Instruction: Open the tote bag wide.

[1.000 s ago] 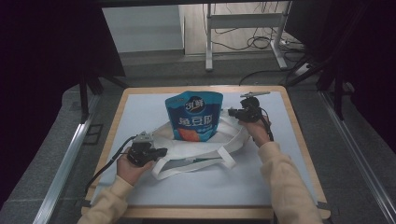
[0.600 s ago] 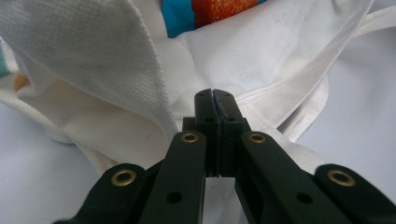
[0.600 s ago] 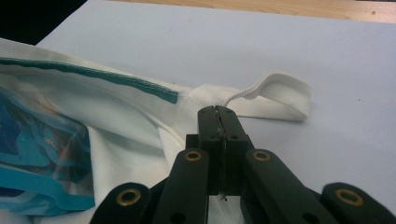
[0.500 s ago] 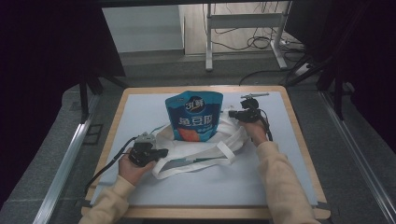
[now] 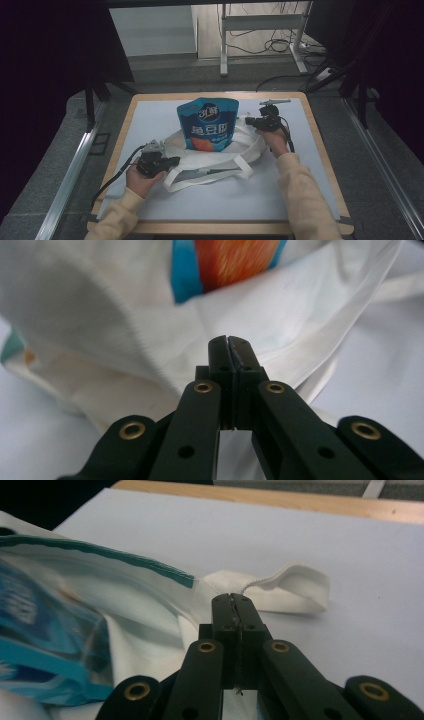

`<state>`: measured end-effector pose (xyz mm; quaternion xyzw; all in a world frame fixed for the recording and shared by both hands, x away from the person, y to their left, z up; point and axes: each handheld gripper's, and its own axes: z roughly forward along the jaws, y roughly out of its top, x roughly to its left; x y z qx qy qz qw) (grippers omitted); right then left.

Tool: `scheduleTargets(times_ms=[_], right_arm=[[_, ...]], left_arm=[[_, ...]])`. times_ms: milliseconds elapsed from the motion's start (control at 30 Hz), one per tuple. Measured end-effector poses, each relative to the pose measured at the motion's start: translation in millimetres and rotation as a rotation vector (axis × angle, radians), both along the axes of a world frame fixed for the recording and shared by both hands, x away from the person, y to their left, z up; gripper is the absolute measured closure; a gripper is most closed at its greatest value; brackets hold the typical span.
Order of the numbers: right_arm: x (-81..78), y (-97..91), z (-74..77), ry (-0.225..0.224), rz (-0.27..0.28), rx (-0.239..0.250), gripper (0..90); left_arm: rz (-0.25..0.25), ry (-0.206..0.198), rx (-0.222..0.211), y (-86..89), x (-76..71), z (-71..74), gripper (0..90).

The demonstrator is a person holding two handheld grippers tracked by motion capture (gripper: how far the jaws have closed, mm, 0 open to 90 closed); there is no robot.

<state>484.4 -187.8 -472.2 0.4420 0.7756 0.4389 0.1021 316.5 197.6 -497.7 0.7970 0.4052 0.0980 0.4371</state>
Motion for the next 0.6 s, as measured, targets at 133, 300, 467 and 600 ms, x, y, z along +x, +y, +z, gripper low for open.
scheduleTargets(times_ms=[133,300,467,600], right_arm=[[-10.6,1.3,12.0,-0.04,0.003,-0.012,88.8],[-27.2,-4.0,29.0,-0.11,-0.004,0.0,88.9],[-46.2,-15.0,43.1,-0.162,0.017,0.003,88.8],[-63.9,-24.2,51.2,-0.207,0.037,0.003,88.8]], left_arm=[[-0.004,-0.069,0.002,-2.0,-4.0,10.7,90.0],[0.004,-0.1,-0.029,3.1,-8.4,20.4,90.0],[0.035,-0.141,-0.064,18.2,-16.3,32.5,88.8],[0.061,-0.161,-0.081,30.5,-23.5,38.5,88.7]])
